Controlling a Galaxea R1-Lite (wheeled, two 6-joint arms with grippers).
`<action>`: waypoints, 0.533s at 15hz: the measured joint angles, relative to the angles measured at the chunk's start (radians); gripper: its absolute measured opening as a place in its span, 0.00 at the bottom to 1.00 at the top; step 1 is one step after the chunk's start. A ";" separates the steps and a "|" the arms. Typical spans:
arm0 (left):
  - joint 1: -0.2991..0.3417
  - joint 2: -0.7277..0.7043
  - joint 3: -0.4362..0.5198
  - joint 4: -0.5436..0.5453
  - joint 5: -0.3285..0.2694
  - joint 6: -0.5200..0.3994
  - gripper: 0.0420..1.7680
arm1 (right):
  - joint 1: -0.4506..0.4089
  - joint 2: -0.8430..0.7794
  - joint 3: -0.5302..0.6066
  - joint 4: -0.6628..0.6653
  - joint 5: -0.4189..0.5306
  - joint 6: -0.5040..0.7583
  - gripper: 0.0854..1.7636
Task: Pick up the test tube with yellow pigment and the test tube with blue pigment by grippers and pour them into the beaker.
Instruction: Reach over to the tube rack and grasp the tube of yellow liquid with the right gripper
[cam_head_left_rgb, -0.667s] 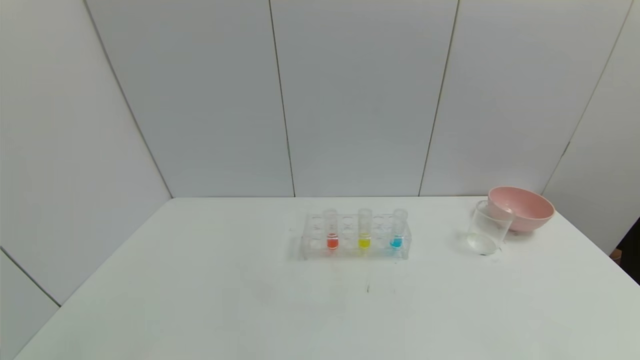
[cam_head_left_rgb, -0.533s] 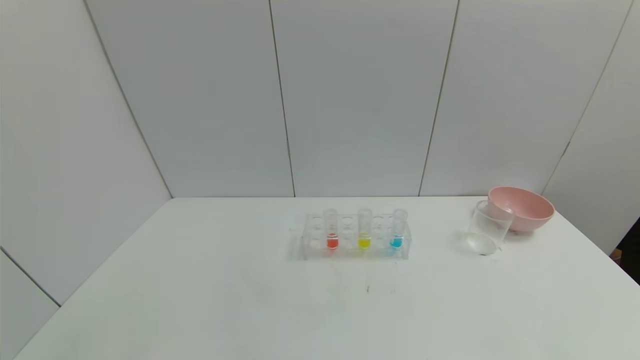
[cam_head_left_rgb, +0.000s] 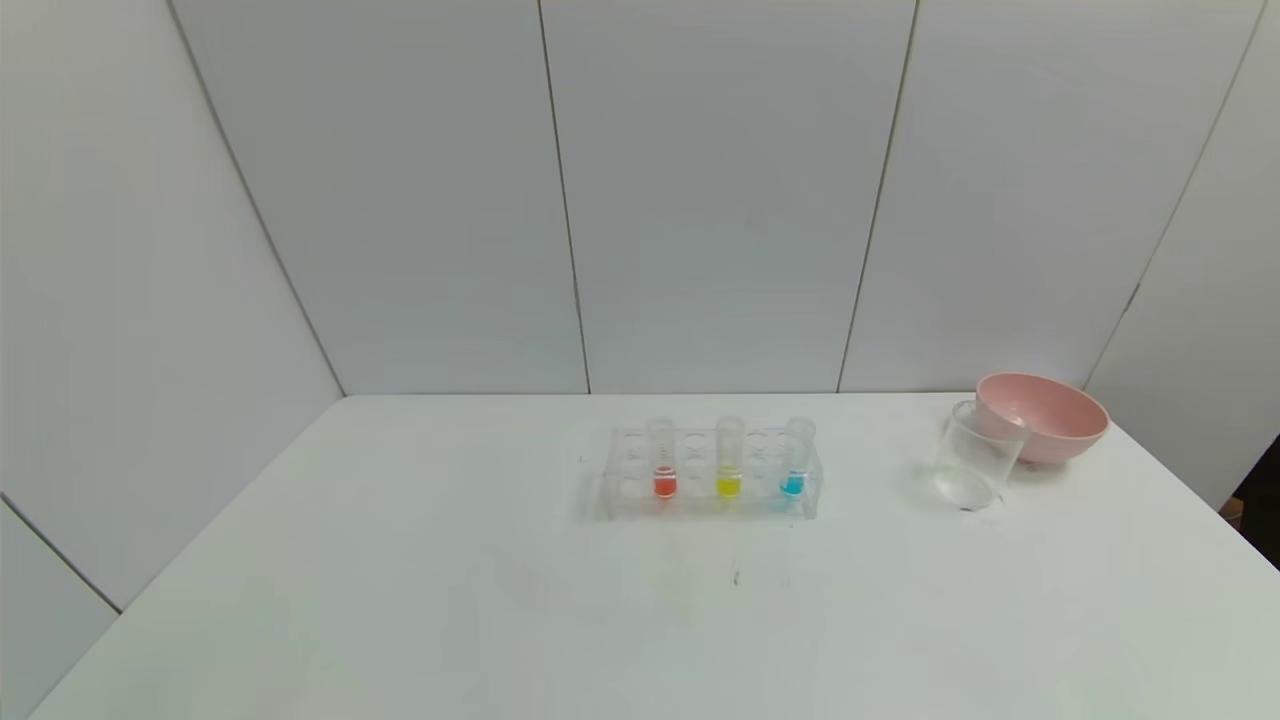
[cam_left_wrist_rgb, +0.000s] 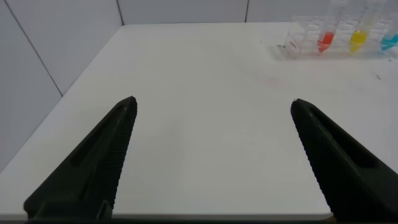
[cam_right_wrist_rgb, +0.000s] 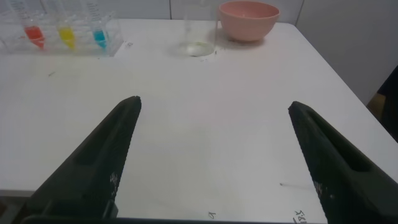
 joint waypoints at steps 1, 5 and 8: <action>0.000 0.000 0.000 0.000 0.000 0.000 1.00 | 0.000 0.000 0.000 -0.004 -0.001 0.002 0.97; 0.000 0.000 0.000 0.000 0.000 0.000 1.00 | 0.000 0.000 -0.002 0.002 -0.003 -0.001 0.97; 0.000 0.000 0.000 0.000 0.000 0.000 1.00 | 0.002 0.002 -0.031 0.003 -0.003 0.004 0.97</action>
